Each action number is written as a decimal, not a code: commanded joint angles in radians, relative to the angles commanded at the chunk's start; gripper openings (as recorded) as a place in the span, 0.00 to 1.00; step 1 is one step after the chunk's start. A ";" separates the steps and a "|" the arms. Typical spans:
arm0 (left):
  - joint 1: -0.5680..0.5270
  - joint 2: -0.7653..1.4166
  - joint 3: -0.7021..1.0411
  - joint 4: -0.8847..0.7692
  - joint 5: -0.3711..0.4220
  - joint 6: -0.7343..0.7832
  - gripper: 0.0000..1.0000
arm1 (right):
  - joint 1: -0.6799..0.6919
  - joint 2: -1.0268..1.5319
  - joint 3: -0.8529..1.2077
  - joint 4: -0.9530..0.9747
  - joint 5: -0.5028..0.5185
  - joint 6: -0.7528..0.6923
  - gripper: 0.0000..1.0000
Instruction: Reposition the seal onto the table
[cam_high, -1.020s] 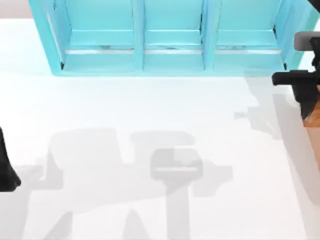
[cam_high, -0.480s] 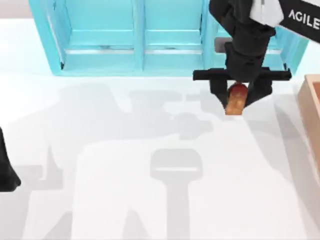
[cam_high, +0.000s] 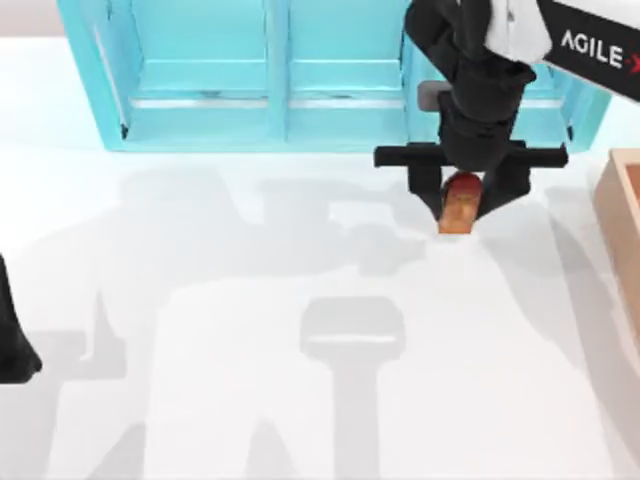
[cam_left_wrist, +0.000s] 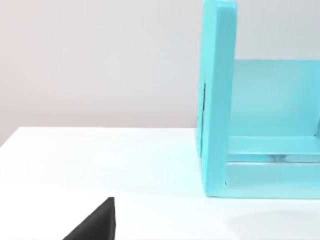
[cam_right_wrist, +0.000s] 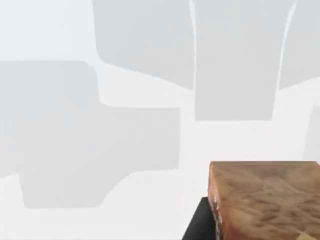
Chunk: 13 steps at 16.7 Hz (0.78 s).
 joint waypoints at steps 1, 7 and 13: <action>0.000 0.000 0.000 0.000 0.000 0.000 1.00 | 0.000 0.003 -0.011 0.013 0.000 0.000 0.00; 0.000 0.000 0.000 0.000 0.000 0.000 1.00 | 0.004 0.021 -0.074 0.098 0.002 0.001 0.00; 0.000 0.000 0.000 0.000 0.000 0.000 1.00 | 0.005 0.029 -0.096 0.127 0.002 0.001 0.00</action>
